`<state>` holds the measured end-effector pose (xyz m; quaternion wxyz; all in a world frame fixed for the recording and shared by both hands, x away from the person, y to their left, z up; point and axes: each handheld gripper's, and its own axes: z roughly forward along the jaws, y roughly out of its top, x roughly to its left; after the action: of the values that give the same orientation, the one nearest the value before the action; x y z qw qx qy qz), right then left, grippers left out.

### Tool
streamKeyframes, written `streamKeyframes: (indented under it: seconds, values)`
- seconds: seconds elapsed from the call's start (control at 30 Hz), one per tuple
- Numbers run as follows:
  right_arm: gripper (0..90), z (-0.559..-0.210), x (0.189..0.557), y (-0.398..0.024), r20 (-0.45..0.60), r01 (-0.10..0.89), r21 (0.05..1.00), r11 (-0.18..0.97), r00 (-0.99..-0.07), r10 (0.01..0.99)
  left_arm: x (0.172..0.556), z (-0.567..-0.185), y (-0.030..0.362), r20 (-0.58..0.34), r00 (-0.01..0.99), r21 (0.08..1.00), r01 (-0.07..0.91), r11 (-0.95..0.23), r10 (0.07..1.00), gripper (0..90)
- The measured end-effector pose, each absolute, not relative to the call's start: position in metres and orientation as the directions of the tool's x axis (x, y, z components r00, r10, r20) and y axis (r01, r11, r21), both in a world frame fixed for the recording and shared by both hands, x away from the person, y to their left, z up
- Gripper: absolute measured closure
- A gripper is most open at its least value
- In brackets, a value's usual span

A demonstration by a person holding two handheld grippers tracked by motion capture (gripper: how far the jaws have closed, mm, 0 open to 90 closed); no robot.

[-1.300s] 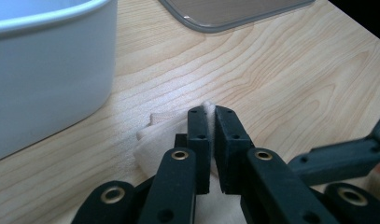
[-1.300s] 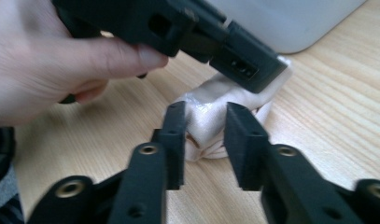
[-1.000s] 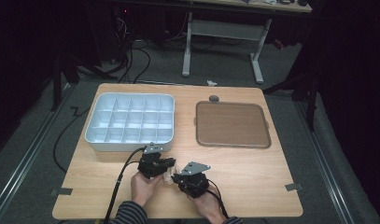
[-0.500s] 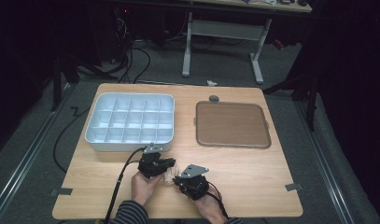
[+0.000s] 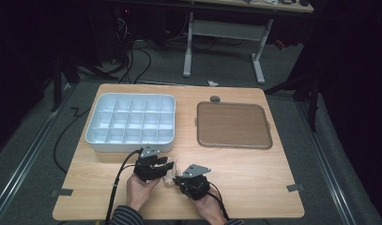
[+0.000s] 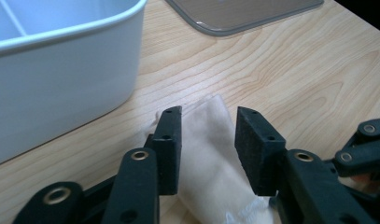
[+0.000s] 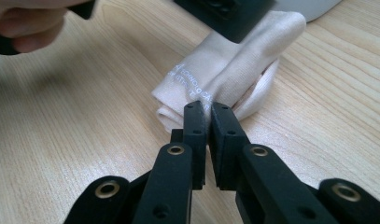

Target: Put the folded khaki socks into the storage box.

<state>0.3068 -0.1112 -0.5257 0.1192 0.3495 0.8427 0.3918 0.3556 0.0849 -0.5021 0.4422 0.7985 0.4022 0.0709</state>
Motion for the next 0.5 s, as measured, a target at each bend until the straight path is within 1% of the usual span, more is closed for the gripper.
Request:
streamKeyframes:
  seconds: [0.13, 0.33, 0.5]
  values:
    - [85.2, -0.525, 0.306, -0.111, 0.078, 0.500, 0.743, 0.445, -0.725, 0.685, 0.348, -0.502, 0.092, -0.221, 0.640, 0.754, 0.591, -0.288, 0.736, 57.0]
    - [84.0, -0.526, 0.306, -0.111, 0.073, 0.497, 0.744, 0.447, -0.725, 0.685, 0.338, -0.510, 0.100, -0.249, 0.596, 0.738, 0.627, -0.249, 0.764, 46.4]
    - [82.5, -0.527, 0.306, -0.110, 0.073, 0.499, 0.740, 0.451, -0.726, 0.684, 0.336, -0.519, 0.099, -0.271, 0.583, 0.722, 0.649, -0.239, 0.766, 43.6]
